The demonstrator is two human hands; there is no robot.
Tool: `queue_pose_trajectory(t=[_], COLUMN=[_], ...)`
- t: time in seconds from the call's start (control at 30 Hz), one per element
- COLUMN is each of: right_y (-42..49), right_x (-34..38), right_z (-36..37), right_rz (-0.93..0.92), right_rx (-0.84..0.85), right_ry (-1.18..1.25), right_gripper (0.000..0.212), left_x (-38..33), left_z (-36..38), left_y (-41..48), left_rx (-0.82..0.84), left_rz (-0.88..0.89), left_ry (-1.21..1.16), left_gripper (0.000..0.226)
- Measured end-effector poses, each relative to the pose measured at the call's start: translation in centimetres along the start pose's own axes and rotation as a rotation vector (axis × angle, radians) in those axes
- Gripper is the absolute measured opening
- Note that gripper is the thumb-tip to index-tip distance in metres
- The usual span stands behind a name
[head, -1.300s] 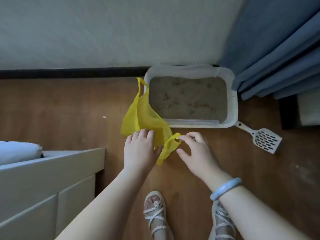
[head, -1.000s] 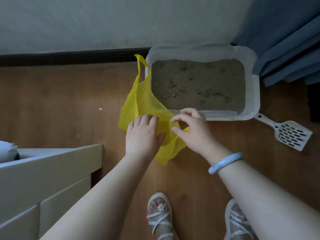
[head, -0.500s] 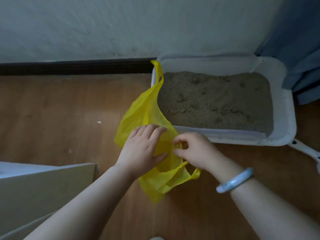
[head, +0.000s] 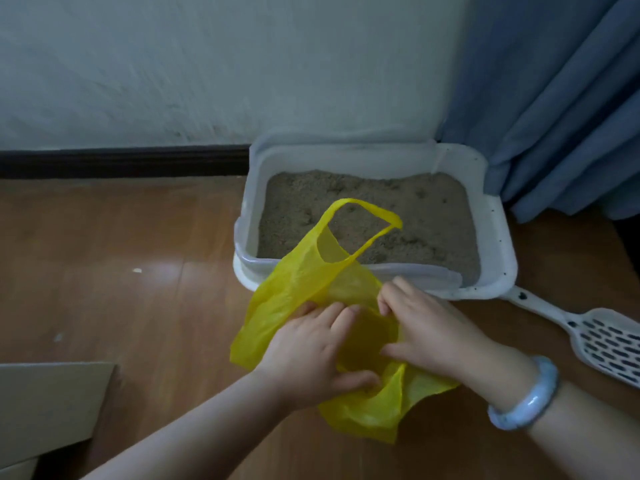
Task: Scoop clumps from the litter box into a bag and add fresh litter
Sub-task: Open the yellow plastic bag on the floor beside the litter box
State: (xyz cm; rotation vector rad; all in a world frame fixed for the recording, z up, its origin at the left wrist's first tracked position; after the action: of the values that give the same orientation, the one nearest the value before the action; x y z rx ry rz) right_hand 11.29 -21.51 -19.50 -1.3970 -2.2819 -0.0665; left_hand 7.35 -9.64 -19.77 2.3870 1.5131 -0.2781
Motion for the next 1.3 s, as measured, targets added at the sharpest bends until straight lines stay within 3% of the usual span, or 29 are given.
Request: queue_pose_trajectory(t=[0.13, 0.23, 0.37, 0.43, 0.57, 0.63, 0.73, 0.8, 0.87, 0.97, 1.13, 1.3], right_y=[-2.7, -4.3, -5.6, -5.9, -6.1, -5.9, -5.1, -4.8, -4.7, -4.8, -4.3, -3.6], right_x=[-3.4, -6.1, -7.2, -6.3, -3.7, -3.2, -3.2, -3.5, -3.7, -3.4, -3.3, -3.1], right_z=[0.5, 0.4, 0.2, 0.1, -0.5, -1.2, -1.4, -0.7, -0.2, 0.5, 3.4, 7.5], right_rz=[0.011, 0.070, 0.091, 0.049, -0.076, -0.104, -0.132, -0.153, -0.154, -0.174, -0.092, 0.116], right_rx=[0.071, 0.087, 0.046, -0.069, -0.373, -0.484, -0.507, -0.484, -0.459, -0.389, -0.065, 0.276], right_ry=[-0.133, -0.183, -0.225, -0.251, -0.106, 0.043, 0.120, 0.086, 0.064, 0.012, 0.172, 0.375], right_gripper=[0.044, 0.043, 0.057, 0.062, 0.040, 0.024, 0.021, 0.026, 0.028, 0.023, 0.026, 0.038], left_x=[0.4, 0.6, 0.0, -0.7, -3.1, -4.7, -6.8, -7.2, -6.5, -4.5, -2.0, -0.8], left_z=[3.2, 5.2, 7.2, 7.4, 6.3, 5.2, 1.9, -0.5, -1.8, -0.2, 3.2, 4.2], left_y=[-0.3, -1.1, -1.5, -1.0, 0.5, 1.2, 0.9, 0.7, 1.5, 3.4, 2.9, 2.5], left_rx=[0.147, 0.264, 0.374, 0.349, 0.152, 0.030, -0.311, -0.511, -0.586, -0.342, -0.085, 0.120], left_rz=[-0.241, -0.355, -0.363, -0.357, -0.185, 0.035, 0.392, 0.459, 0.399, 0.328, 0.318, 0.179], left_ry=[-0.125, -0.043, -0.087, -0.119, -0.234, -0.238, -0.163, -0.102, -0.001, 0.139, 0.185, 0.052], left_gripper=[0.094, 0.082, 0.081, 0.070, 0.044, 0.027, 0.009, 0.022, 0.035, 0.041, 0.011, 0.027])
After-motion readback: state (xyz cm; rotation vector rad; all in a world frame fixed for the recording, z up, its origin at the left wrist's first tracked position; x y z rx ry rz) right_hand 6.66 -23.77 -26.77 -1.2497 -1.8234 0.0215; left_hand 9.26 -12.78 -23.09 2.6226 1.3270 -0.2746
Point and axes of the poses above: each hand's wrist, its own y-axis towards the middle knuckle, its own z-axis out of the palm, x = y × z, the point moved 7 cm from there along y, towards the middle knuckle, and after that the axes turned 13 degrees about -x, right-handed, at the moved point
